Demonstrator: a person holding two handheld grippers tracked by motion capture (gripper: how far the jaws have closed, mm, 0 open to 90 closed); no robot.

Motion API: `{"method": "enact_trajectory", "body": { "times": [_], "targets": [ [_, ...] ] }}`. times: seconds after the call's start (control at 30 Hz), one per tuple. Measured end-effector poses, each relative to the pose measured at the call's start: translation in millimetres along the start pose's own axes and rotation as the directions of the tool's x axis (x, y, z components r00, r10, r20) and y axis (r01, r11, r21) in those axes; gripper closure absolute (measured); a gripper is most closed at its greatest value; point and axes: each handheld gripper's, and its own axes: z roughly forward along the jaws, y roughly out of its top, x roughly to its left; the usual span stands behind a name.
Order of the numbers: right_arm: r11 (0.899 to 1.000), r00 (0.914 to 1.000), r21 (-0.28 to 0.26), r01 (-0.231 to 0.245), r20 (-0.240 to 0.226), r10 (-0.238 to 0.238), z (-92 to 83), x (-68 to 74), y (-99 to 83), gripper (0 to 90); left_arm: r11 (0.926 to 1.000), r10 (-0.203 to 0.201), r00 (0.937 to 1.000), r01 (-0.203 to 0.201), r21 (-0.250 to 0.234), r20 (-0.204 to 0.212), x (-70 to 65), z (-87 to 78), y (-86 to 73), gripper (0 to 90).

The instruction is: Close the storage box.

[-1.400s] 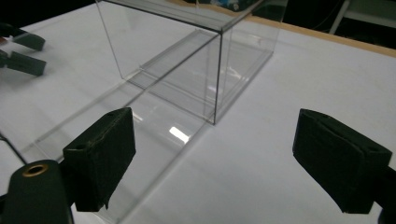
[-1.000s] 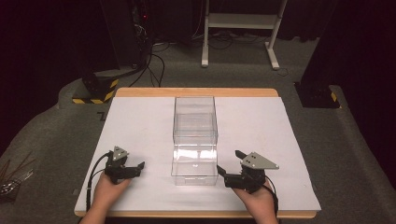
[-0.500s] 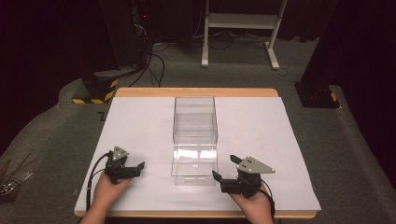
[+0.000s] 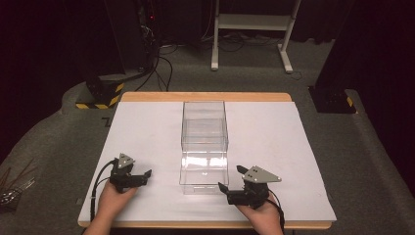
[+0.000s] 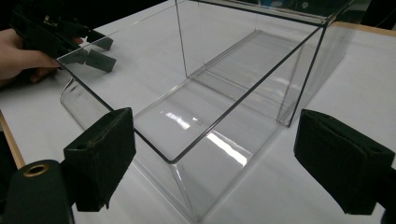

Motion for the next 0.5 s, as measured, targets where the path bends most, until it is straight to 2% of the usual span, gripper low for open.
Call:
{"method": "enact_trajectory", "body": {
  "times": [0.23,0.5],
  "targets": [
    [1.000,0.9998,0.016,-0.016,-0.016,0.016,4.9,0.5,-3.3,10.5,1.0000,0.000,1.0000,0.000,0.000,0.000,0.0,0.0,0.0,14.7],
    [1.000,0.9995,0.020,-0.010,-0.028,0.011,7.0,-1.0,-7.3,9.6,1.0000,0.000,1.0000,0.000,0.000,0.000,0.0,0.0,0.0,14.7]
  ]
}}
